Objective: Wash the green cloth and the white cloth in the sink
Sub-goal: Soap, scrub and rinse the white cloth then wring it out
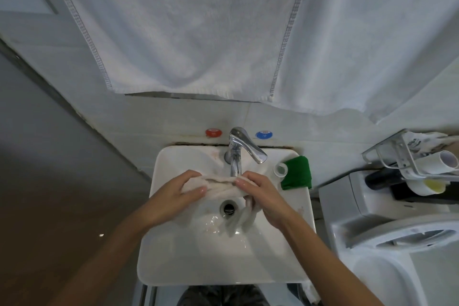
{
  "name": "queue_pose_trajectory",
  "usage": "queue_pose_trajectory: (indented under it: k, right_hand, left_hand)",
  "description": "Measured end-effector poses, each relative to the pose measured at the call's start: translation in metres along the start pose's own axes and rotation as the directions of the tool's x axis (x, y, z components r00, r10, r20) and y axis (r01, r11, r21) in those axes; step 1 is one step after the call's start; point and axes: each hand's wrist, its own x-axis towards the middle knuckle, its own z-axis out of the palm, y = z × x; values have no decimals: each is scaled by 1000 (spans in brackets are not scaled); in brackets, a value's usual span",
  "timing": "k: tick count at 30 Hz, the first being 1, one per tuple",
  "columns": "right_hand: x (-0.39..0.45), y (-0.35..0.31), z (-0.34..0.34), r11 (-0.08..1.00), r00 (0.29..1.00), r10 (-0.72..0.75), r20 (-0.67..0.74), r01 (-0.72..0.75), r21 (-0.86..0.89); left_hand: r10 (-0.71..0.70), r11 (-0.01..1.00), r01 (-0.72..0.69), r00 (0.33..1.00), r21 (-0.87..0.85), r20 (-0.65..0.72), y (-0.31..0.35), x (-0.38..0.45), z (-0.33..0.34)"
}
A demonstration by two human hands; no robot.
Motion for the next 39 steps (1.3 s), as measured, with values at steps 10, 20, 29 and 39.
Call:
queue_pose_trajectory:
  k: [10, 20, 29, 39]
  right_hand:
    - [12, -18, 96, 923, 923, 79, -377, 75, 377]
    - [11, -23, 90, 974, 919, 43, -393, 49, 222]
    - [4, -26, 77, 945, 926, 201, -320, -98, 311]
    - [5, -35, 76, 990, 943, 61, -328, -16, 137]
  left_hand:
    - [-252, 925, -64, 638, -376, -728, 47, 33, 66]
    - [-284, 918, -25, 656, -396, -700, 46, 42, 64]
    - [-339, 888, -5, 669, -460, -661, 64, 45, 68]
    - [-432, 827, -12, 626, -562, -649, 69, 44, 63]
